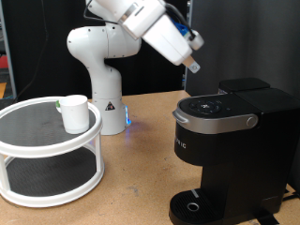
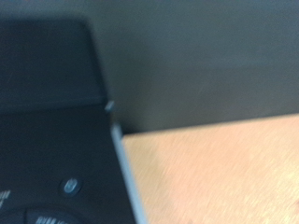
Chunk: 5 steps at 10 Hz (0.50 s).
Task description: Make a cup of coffee with the keurig machine
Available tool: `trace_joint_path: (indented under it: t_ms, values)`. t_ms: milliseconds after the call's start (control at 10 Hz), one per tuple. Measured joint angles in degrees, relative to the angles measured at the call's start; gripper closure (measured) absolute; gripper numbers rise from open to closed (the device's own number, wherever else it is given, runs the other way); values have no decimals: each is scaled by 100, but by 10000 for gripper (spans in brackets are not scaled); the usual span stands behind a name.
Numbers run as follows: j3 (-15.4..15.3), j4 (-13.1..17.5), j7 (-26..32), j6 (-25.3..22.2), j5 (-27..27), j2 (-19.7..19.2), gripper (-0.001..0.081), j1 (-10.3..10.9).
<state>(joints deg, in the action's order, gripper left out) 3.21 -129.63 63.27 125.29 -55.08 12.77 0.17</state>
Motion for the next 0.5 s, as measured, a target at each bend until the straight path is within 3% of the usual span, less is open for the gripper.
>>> trace_joint_path:
  t_ms: [100,200,400,500]
  values:
    - [121,-103,135,0,-290,97,801,-25]
    - [219,-192,125,-153,-180,217,801,-94]
    - [367,-207,143,-979,624,407,801,-270]
    - [349,-232,143,-783,465,403,801,-265]
